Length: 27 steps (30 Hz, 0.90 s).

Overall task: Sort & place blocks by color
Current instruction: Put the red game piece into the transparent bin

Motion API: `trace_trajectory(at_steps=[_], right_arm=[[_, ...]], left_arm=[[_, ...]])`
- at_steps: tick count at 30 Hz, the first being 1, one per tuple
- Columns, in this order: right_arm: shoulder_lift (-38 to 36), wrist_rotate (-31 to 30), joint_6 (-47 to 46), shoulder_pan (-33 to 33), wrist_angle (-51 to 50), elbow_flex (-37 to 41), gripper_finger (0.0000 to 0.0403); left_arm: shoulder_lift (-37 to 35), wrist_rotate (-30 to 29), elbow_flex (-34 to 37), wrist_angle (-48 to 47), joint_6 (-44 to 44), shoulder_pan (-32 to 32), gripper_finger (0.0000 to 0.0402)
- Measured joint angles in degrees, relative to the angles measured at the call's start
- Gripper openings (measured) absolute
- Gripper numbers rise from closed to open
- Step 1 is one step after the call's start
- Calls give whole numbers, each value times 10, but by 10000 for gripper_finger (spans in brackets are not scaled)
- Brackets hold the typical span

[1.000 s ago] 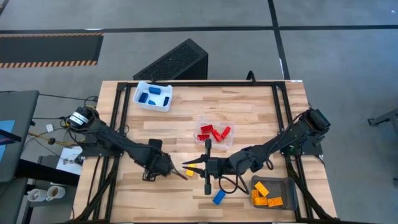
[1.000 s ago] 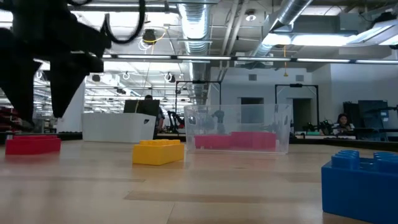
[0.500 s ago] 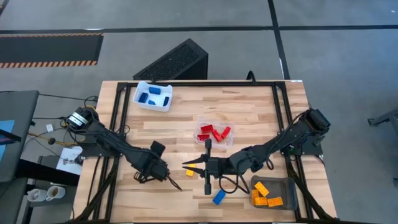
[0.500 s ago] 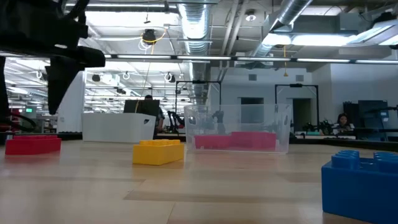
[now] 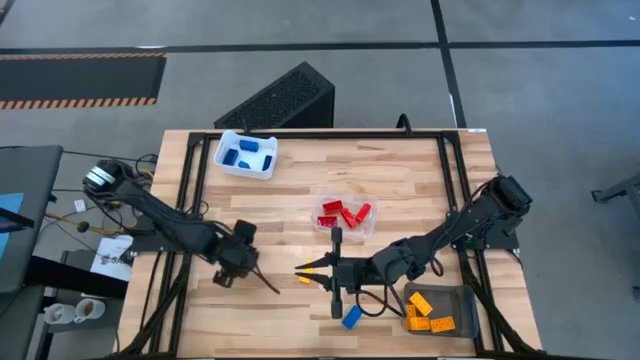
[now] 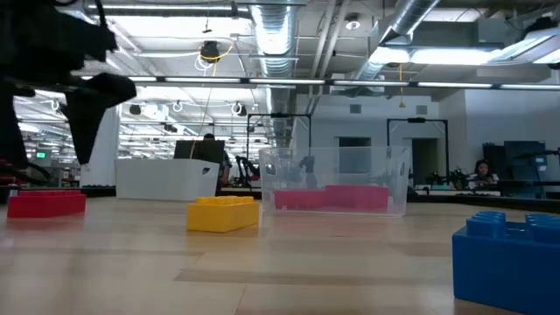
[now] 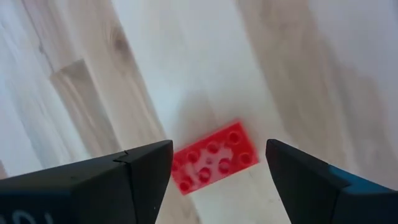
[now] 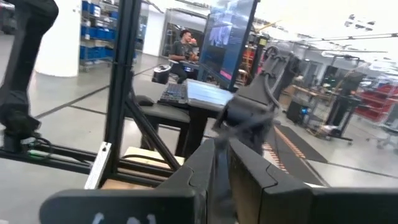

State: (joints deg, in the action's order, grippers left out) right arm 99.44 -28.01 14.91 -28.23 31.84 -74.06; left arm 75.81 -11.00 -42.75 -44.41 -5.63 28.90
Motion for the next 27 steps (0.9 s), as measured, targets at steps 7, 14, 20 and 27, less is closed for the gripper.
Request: trace_trajectory(at_steps=[7, 14, 20, 27], right_arm=[[0, -6, -1, 8, 5, 0, 67], [0, -6, -14, 10, 7, 0, 67], [0, -6, -11, 4, 7, 0, 67], [0, -6, -10, 6, 6, 0, 67]], left_arm=[[-59, -4, 18, 19, 66, 28, 245], [0, 8, 18, 18, 109, 34, 245], [58, 3, 18, 20, 135, 31, 245], [77, -9, 18, 19, 175, 31, 245]])
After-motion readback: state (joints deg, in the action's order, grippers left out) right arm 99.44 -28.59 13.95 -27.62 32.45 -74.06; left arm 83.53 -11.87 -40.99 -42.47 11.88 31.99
